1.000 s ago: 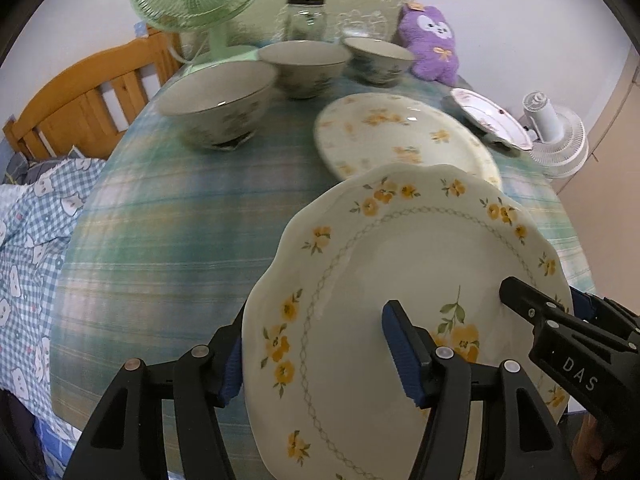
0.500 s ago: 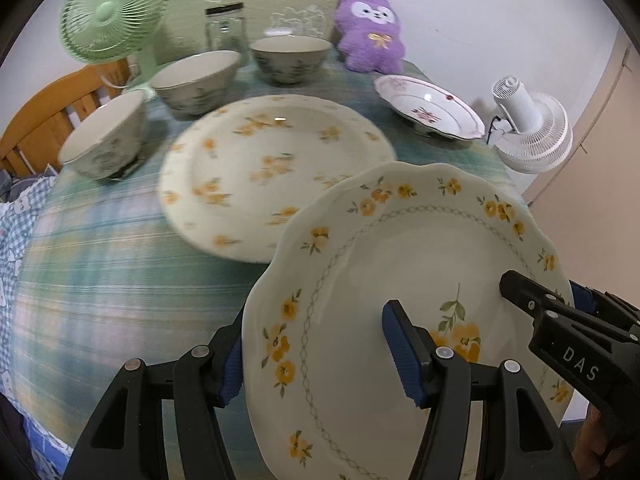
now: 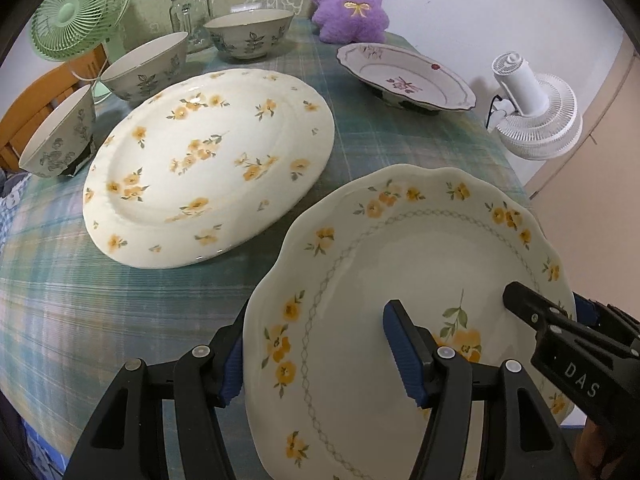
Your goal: Organize plates and bowls
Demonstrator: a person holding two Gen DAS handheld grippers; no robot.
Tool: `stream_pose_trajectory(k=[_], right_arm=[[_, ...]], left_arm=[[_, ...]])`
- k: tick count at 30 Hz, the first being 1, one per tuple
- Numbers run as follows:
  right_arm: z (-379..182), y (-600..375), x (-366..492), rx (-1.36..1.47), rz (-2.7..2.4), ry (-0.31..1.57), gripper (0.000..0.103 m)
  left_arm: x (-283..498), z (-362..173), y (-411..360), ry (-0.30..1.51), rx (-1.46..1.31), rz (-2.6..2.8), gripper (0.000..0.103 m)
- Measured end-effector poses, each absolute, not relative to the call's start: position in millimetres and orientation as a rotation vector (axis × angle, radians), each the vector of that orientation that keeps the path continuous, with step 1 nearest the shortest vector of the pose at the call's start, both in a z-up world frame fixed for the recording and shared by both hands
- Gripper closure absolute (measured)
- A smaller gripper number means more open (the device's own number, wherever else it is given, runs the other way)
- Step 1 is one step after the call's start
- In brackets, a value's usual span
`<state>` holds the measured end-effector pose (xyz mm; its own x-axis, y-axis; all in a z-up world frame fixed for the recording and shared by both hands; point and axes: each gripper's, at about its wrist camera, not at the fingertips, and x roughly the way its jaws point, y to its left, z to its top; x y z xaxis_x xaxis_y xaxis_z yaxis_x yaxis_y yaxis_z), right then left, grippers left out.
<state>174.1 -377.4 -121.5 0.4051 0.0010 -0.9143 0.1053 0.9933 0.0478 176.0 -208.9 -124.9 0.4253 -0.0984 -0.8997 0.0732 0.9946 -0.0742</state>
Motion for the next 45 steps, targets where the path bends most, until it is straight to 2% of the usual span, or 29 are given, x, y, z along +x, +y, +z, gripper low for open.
stream_pose_trajectory(k=[11, 15, 19, 24, 35, 45], right_arm=[[-127, -379, 183, 0.101, -0.027, 1.171, 0.045], [-122, -381, 182, 0.105, -0.028, 1.161, 0.044], [-104, -377, 180, 0.094, -0.018, 1.109, 0.03], [-78, -363, 182, 0.08, 0.013, 1.064, 0.026], [-47, -312, 202, 0.053, 0.099, 1.006, 0.026], [-46, -264, 243, 0.084, 0.081, 0.991, 0.026]], left_arm=[[179, -124, -214, 1.134, -0.007, -0.055, 0.038], [176, -115, -215, 1.112, 0.013, -0.069, 0.029], [173, -101, -208, 1.087, 0.004, -0.065, 0.021], [171, -81, -193, 1.046, -0.001, -0.025, 0.015], [193, -61, -153, 0.995, -0.003, -0.011, 0.015], [236, -60, -102, 0.965, 0.008, 0.008, 0.015]])
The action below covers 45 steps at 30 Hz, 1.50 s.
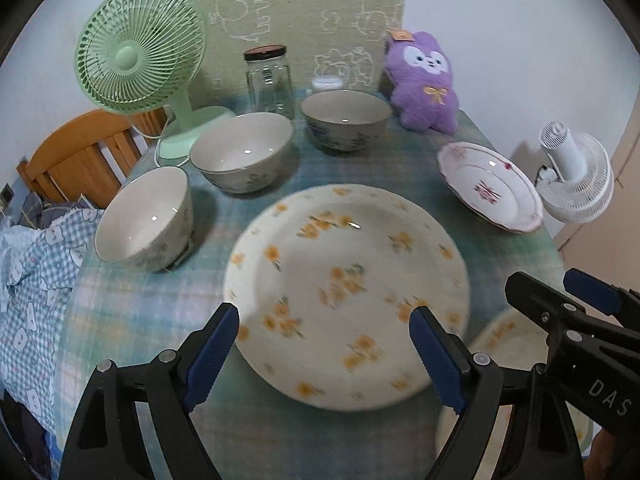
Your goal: Organize plates and bowls
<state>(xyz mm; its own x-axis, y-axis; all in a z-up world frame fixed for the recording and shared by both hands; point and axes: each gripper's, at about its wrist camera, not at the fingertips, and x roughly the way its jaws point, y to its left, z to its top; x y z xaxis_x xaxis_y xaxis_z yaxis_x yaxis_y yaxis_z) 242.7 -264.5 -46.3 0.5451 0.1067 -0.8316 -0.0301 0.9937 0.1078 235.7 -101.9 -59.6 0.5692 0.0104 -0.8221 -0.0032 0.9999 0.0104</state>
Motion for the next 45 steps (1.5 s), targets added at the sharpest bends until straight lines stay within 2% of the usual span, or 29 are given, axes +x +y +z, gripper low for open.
stream_pose_trajectory(k=[17, 22, 23, 25, 29, 32, 45], right_arm=[[-87, -215, 326, 0.051, 0.012, 1.054, 0.027], [-105, -216, 335, 0.055, -0.005, 1.097, 0.027], [-108, -216, 337, 0.054, -0.011, 1.103, 0.027], [-112, -216, 339, 0.047, -0.019, 1.111, 0.036], [-120, -213, 344, 0.034, -0.016, 1.136, 0.038], [-124, -212, 346, 0.034, -0.001, 1.151, 0.043], [-118, -210, 342, 0.069, -0.022, 1.175, 0.043]], left_arm=[[305, -108, -60, 1.04, 0.043, -0.004, 0.02], [311, -123, -57, 1.073, 0.039, -0.006, 0.031], [313, -125, -56, 1.079, 0.037, -0.006, 0.032], [316, -128, -53, 1.091, 0.024, -0.015, 0.035], [318, -128, -54, 1.087, 0.012, -0.03, 0.037], [320, -128, -54, 1.088, 0.004, -0.021, 0.037], [319, -120, -52, 1.114, -0.021, -0.005, 0.041]])
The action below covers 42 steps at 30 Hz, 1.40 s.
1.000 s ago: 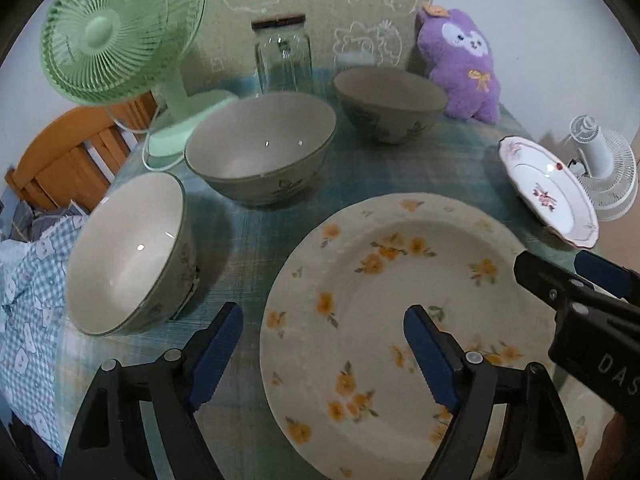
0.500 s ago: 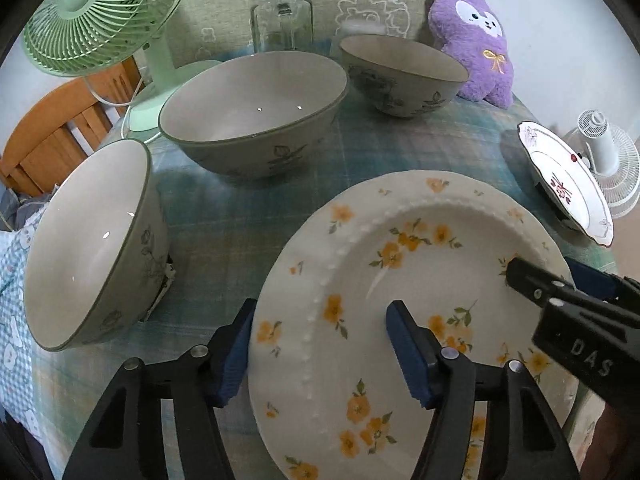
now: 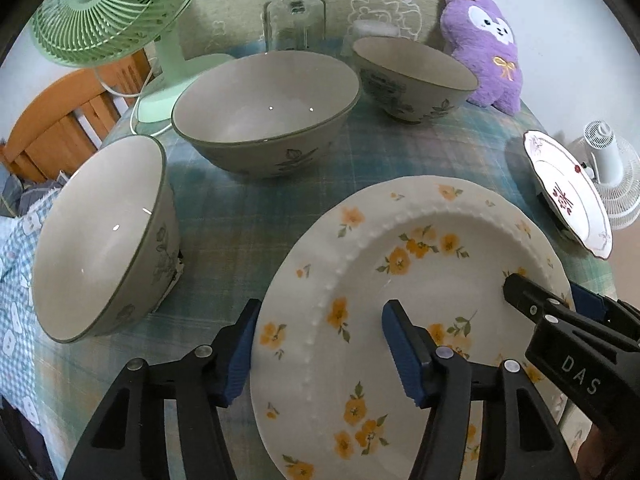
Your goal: Organize plates and bowls
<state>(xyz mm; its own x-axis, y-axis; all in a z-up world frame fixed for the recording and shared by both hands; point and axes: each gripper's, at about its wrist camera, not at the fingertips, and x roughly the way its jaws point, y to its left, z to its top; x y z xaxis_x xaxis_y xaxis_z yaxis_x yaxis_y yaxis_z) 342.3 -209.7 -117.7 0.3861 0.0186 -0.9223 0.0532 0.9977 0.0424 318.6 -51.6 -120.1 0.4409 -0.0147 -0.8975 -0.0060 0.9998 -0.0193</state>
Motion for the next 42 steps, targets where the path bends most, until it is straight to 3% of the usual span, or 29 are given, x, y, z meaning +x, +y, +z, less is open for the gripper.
stream_pose_trajectory(k=[23, 42], right_arm=[[-60, -238, 269, 0.153, -0.169, 1.098, 0.043], [-70, -334, 185, 0.182, -0.235, 1.134, 0.043]], left_arm=[[263, -71, -83, 1.048, 0.037, -0.13, 0.041], [193, -90, -183, 1.109, 0.046, -0.181, 0.041]])
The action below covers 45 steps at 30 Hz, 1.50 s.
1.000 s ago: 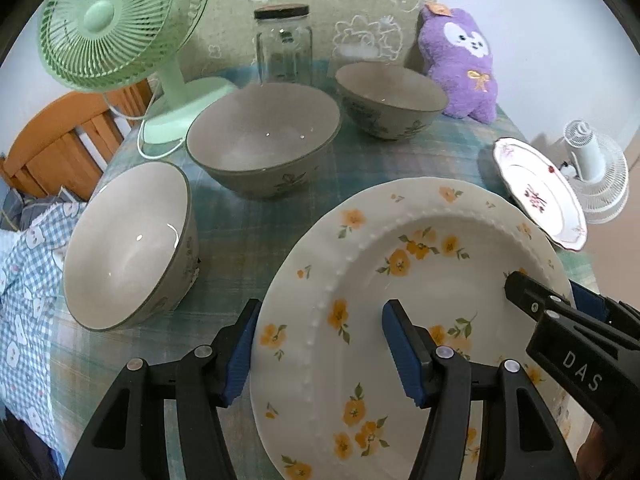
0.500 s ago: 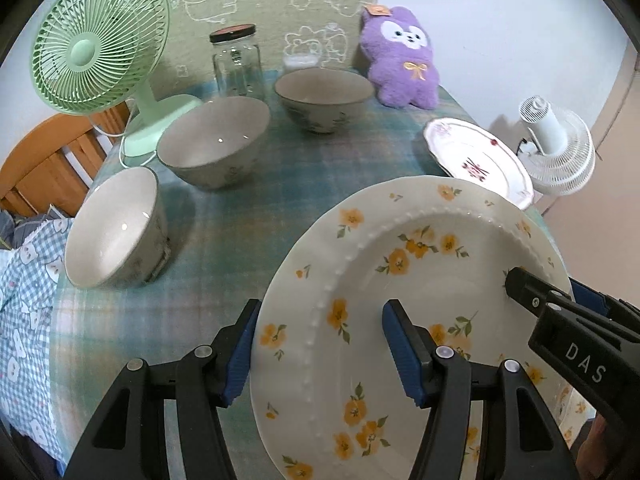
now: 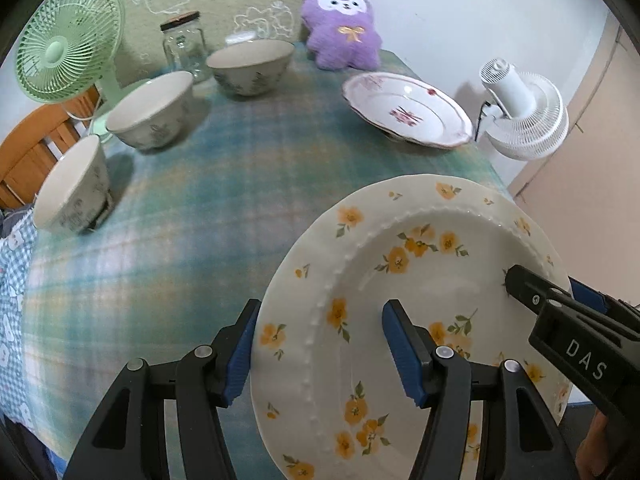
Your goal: Organize plates and bowls
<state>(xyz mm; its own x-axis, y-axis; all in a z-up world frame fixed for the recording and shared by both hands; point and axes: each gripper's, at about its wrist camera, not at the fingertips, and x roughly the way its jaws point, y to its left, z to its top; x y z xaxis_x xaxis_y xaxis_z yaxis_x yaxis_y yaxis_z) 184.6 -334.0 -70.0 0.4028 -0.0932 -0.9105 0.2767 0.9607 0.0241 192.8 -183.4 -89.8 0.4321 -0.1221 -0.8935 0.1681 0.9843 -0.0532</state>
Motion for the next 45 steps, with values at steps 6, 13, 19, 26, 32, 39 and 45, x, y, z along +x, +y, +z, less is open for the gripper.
stream_pose_trajectory(k=[6, 13, 19, 26, 32, 39, 45], right_arm=[[-79, -355, 170, 0.181, -0.246, 1.156, 0.043], [-91, -366, 160, 0.191, -0.242, 1.184, 0.043], [-93, -364, 161, 0.158, -0.238, 1.169, 0.043], [-93, -360, 166, 0.116, -0.259, 1.162, 0.044], [-94, -355, 169, 0.055, -0.266, 1.153, 0.054], [-99, -351, 173, -0.015, -0.275, 1.153, 0.054], [-98, -352, 178, -0.035, -0.254, 1.133, 0.053]], left_arm=[[182, -101, -203, 1.124, 0.05, -0.18, 0.041], [177, -107, -213, 1.118, 0.056, -0.16, 0.041], [177, -111, -213, 1.121, 0.048, -0.147, 0.04], [179, -115, -215, 1.12, 0.039, -0.121, 0.041], [177, -116, -219, 1.101, 0.049, -0.086, 0.043], [175, -117, -223, 1.083, 0.061, -0.041, 0.042], [178, -120, -228, 1.084, 0.071, -0.024, 0.033]])
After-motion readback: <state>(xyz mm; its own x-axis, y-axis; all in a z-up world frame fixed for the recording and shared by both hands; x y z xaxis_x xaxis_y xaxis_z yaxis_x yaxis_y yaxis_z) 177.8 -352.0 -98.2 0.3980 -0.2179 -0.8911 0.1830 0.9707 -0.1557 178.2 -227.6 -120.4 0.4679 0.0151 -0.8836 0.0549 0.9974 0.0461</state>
